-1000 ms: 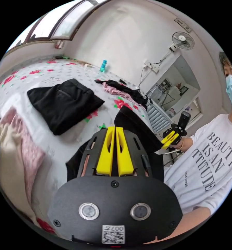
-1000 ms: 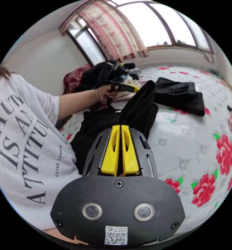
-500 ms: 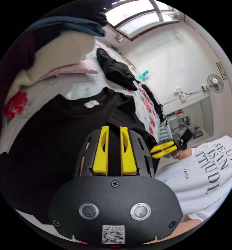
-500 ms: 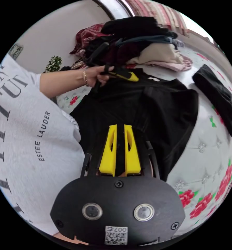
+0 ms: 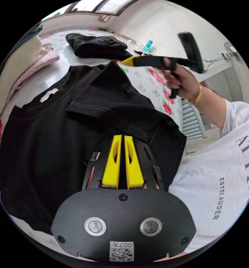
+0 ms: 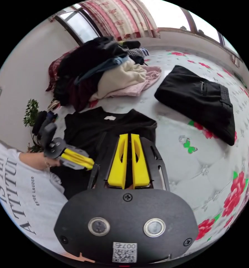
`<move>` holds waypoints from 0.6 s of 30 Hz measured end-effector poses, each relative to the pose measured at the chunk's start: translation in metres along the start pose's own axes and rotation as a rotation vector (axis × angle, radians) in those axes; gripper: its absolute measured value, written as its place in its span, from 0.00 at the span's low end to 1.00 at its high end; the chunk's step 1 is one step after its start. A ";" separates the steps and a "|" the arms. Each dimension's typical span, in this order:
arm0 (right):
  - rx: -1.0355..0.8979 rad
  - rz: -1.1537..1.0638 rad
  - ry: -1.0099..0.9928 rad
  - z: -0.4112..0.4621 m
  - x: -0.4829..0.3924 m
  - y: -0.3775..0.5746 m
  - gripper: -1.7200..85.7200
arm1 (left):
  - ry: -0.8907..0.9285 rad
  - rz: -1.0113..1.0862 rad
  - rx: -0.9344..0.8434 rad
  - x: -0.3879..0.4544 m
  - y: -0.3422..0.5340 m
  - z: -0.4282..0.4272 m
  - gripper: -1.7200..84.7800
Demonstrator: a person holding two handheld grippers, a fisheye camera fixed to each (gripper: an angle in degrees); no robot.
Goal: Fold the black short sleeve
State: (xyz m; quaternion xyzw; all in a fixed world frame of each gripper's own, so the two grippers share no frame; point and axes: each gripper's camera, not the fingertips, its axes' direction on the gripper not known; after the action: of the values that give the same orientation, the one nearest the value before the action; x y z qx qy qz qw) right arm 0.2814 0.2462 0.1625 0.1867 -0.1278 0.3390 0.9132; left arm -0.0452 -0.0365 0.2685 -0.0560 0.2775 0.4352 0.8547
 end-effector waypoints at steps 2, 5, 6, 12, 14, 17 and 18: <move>-0.099 0.095 0.098 0.053 0.051 -0.022 0.02 | 0.021 -0.035 -0.013 -0.005 0.001 -0.014 0.02; -0.133 0.170 0.074 0.088 0.103 -0.020 0.02 | 0.012 -0.129 0.058 -0.016 0.023 -0.059 0.02; -0.126 0.207 0.052 0.089 0.111 -0.020 0.02 | 0.001 -0.189 0.117 -0.024 0.040 -0.084 0.02; 0.072 0.152 0.111 0.063 0.091 -0.002 0.02 | -0.232 -0.774 0.484 -0.084 0.189 -0.239 0.03; 0.068 0.012 0.007 0.083 0.055 -0.024 0.03 | -0.300 -0.961 0.551 -0.105 0.237 -0.274 0.04; -0.031 -0.196 -0.169 0.142 -0.015 -0.076 0.06 | -0.284 -1.067 0.629 -0.129 0.280 -0.314 0.08; -0.051 -0.230 -0.204 0.157 -0.031 -0.086 0.06 | -0.264 -1.048 0.642 -0.135 0.283 -0.324 0.09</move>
State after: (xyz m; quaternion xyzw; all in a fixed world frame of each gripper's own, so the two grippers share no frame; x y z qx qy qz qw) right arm 0.2992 0.1013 0.2701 0.2104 -0.2063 0.2082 0.9326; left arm -0.4655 -0.0685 0.1080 0.1290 0.2222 -0.1435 0.9557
